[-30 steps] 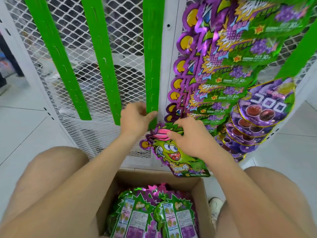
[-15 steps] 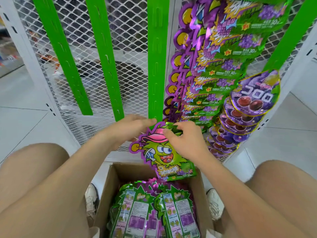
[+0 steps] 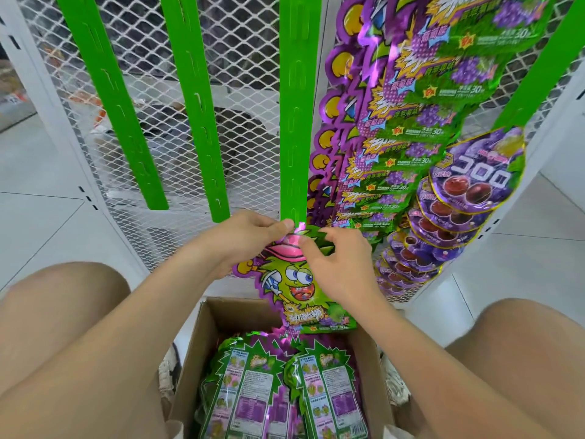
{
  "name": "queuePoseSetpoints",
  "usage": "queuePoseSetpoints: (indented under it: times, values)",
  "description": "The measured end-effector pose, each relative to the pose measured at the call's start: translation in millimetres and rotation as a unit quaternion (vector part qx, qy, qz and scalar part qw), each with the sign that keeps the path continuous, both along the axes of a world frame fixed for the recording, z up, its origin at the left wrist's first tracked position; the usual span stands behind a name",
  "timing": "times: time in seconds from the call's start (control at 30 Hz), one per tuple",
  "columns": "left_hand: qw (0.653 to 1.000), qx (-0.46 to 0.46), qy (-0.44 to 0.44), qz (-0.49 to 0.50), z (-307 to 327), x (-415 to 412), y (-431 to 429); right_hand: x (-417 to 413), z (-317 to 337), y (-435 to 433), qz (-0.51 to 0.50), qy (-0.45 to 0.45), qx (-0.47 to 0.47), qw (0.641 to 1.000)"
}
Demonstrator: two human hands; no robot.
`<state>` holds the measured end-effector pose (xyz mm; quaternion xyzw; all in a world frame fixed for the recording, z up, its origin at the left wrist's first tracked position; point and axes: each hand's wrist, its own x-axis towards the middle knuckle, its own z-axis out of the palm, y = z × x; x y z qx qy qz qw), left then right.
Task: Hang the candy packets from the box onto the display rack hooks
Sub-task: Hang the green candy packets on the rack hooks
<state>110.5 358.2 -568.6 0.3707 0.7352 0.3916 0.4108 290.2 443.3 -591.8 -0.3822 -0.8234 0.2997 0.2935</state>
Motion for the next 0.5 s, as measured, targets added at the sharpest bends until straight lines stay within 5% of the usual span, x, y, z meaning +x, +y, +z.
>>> queuePoseSetpoints:
  times: [0.5]
  values:
    - [0.999,-0.005,0.036,0.008,1.4,7.8,1.8,2.3,-7.3,-2.7,-0.028,-0.119,0.008,0.992]
